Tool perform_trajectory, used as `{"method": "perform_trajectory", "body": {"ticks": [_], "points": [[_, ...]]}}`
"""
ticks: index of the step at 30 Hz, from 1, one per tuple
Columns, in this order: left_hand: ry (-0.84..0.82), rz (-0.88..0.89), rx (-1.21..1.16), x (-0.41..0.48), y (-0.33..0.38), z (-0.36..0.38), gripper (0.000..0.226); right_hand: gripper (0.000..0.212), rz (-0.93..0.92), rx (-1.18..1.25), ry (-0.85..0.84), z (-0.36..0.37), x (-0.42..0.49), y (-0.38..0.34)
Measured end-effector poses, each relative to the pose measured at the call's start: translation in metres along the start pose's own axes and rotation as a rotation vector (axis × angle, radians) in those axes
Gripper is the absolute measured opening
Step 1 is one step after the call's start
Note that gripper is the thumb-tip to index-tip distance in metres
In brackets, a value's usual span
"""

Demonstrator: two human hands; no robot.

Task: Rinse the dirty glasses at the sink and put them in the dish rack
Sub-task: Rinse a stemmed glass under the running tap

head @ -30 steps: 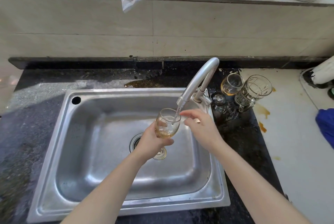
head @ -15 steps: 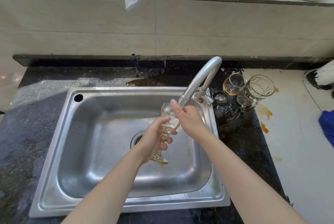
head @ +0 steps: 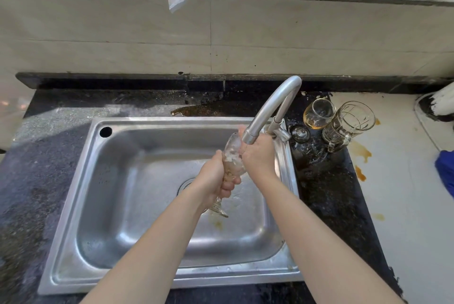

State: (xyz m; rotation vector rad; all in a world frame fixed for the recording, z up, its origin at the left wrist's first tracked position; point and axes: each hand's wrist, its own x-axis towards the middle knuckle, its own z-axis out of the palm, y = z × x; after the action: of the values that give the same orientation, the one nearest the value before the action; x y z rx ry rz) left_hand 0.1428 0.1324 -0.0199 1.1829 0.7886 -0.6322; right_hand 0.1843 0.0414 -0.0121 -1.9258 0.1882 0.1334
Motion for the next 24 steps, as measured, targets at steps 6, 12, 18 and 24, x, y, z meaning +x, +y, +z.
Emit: {"method": "perform_trajectory", "body": {"ticks": [6,12,18,24], "points": [[0.05,0.047,-0.003,-0.003,0.009,0.0,0.056,0.042,-0.254,-0.216,-0.034,0.004,-0.009,-0.002],[0.082,0.087,0.274,-0.009,0.014,0.001,0.07,0.048,-0.049,-0.126,-0.031,-0.006,0.01,-0.006],[0.151,0.17,0.415,-0.006,0.015,-0.009,0.074,0.058,0.086,-0.19,-0.674,-0.029,0.007,-0.019],[0.189,0.149,0.269,-0.005,0.017,-0.007,0.06,0.056,-0.031,-0.11,-0.564,-0.028,-0.001,-0.032]]}}
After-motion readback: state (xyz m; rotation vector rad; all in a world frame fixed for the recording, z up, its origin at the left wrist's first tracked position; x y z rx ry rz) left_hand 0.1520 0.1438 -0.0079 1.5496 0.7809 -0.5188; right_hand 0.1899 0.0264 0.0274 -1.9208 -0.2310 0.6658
